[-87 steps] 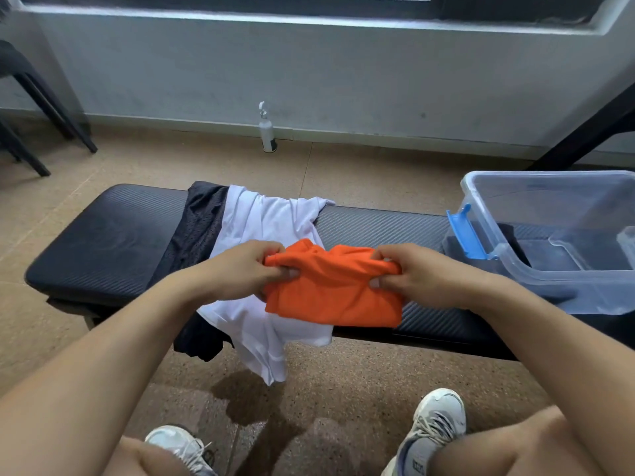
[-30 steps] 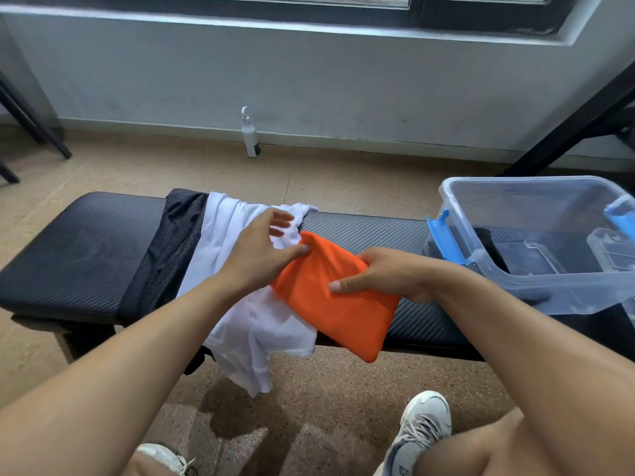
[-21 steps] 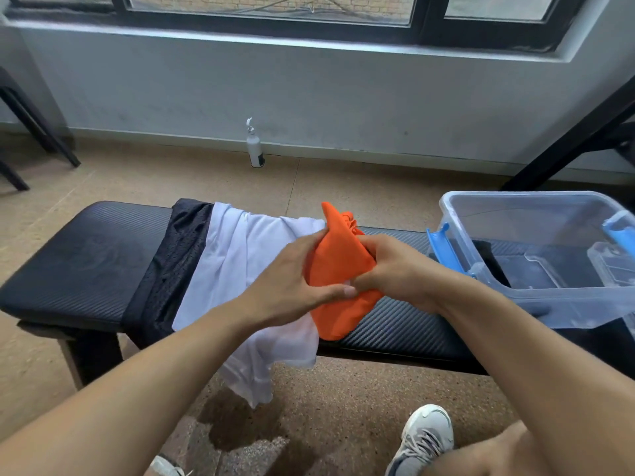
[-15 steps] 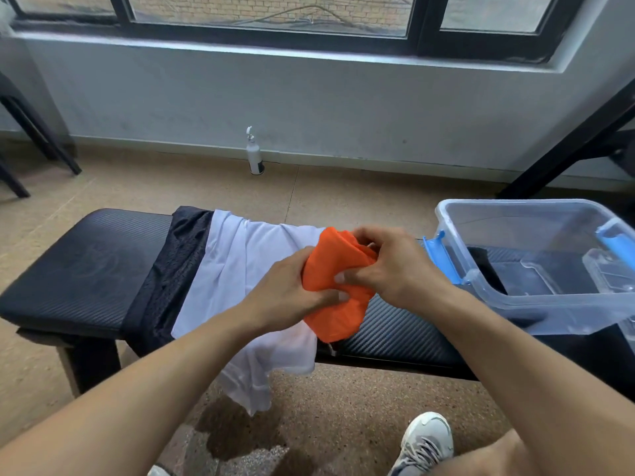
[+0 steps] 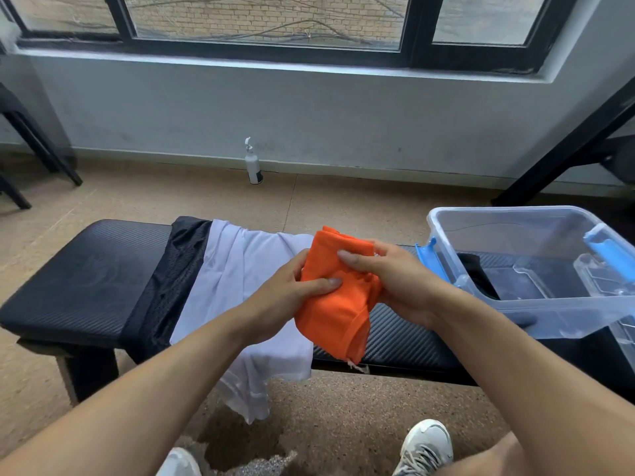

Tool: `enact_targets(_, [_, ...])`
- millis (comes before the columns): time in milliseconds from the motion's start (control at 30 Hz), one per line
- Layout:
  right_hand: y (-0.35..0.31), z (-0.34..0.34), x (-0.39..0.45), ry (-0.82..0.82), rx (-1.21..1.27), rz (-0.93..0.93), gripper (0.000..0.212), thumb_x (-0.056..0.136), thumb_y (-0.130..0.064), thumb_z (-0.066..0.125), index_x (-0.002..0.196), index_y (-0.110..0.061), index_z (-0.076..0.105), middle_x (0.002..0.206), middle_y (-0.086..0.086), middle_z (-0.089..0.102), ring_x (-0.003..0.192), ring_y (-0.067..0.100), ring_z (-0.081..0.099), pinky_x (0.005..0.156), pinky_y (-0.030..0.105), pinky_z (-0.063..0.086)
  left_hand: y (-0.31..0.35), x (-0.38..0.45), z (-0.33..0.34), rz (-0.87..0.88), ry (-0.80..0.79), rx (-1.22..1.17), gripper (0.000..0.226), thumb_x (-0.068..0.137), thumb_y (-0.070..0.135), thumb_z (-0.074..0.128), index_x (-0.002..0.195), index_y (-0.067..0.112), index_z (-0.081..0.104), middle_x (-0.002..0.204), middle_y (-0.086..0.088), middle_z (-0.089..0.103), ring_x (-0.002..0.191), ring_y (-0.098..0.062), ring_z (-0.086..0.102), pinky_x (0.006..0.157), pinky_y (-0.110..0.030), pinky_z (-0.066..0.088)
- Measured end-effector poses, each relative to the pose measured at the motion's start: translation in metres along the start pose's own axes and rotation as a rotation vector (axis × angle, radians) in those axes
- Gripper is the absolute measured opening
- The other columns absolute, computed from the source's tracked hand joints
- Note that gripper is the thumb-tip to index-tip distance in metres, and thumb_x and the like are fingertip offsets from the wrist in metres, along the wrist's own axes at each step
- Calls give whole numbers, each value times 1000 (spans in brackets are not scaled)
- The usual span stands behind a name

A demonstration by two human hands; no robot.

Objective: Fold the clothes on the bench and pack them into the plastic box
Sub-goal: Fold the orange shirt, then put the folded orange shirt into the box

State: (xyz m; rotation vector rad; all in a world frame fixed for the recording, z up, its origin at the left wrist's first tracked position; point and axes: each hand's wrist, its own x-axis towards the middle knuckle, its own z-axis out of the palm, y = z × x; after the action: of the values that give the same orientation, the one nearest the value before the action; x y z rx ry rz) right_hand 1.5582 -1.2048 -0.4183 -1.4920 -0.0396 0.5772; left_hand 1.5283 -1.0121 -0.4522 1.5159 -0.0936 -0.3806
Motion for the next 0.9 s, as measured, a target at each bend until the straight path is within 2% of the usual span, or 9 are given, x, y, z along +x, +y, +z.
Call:
enact_targets(100, [1, -4, 1, 38, -100, -21, 38, 92, -14, 71, 128, -17, 61, 113, 8, 74, 102, 23, 72, 79, 34, 59, 6, 0, -4, -15, 29, 69, 56, 80, 44, 76, 130, 23, 62, 126, 0, 71, 117, -16, 67, 106, -47, 50])
enact_targets(233, [3, 0, -5, -4, -338, -95, 61, 91, -10, 72, 145, -24, 47, 121, 2, 66, 104, 13, 67, 83, 27, 59, 4, 2, 0, 44, 207, 203, 58, 68, 63, 79, 110, 23, 70, 105, 2, 77, 102, -15, 72, 93, -40, 57])
enact_targets(333, [2, 2, -7, 57, -433, -164, 80, 78, -28, 86, 146, -32, 44, 130, -7, 58, 110, 12, 64, 88, 35, 61, 2, 2, 4, 75, 278, 261, 35, 81, 56, 75, 94, 24, 74, 87, 5, 77, 82, -11, 72, 74, -33, 54])
enact_targets(433, [0, 3, -11, 112, -380, -150, 97, 59, -53, 88, 144, -36, 45, 130, -9, 60, 115, 14, 64, 94, 43, 59, 5, 0, 7, 127, 330, 251, 25, 92, 47, 68, 88, 23, 73, 77, 6, 71, 71, -8, 64, 67, -31, 52])
enact_targets(600, [0, 3, -27, 42, -417, -129, 61, 86, -41, 77, 139, -32, 49, 122, -10, 64, 106, 10, 66, 94, 39, 57, 16, 0, 11, 215, 403, 145, 20, 92, 47, 66, 94, 29, 74, 86, 5, 73, 78, -9, 65, 72, -37, 54])
enact_targets(667, [-3, 5, -33, 60, -402, -141, 66, 83, -50, 76, 141, -35, 47, 124, -12, 64, 109, 10, 65, 96, 40, 56, 24, -3, 13, 246, 362, 90, 20, 90, 46, 65, 96, 30, 75, 91, 1, 74, 82, -13, 65, 76, -41, 55])
enact_targets(767, [-12, 2, -38, 90, -324, -189, 89, 65, -64, 81, 142, -39, 45, 128, -12, 65, 113, 10, 67, 100, 43, 55, 40, -5, 14, 295, 267, 7, 26, 91, 49, 67, 103, 26, 75, 103, -13, 74, 92, -19, 67, 82, -45, 56])
enact_targets(833, [-18, -6, -46, 71, -287, -221, 76, 69, -56, 82, 136, -36, 52, 125, -9, 69, 111, 11, 69, 99, 43, 56, 50, -3, 22, 324, 202, -26, 38, 85, 54, 71, 107, 22, 75, 111, -20, 72, 96, -23, 66, 84, -44, 56])
enact_targets(900, [-25, -17, -58, 86, -261, -247, 59, 79, -43, 81, 132, -32, 56, 121, -5, 71, 108, 13, 71, 95, 41, 58, 58, 5, 35, 349, 162, -37, 37, 85, 54, 71, 105, 23, 75, 112, -19, 71, 98, -23, 66, 84, -41, 56])
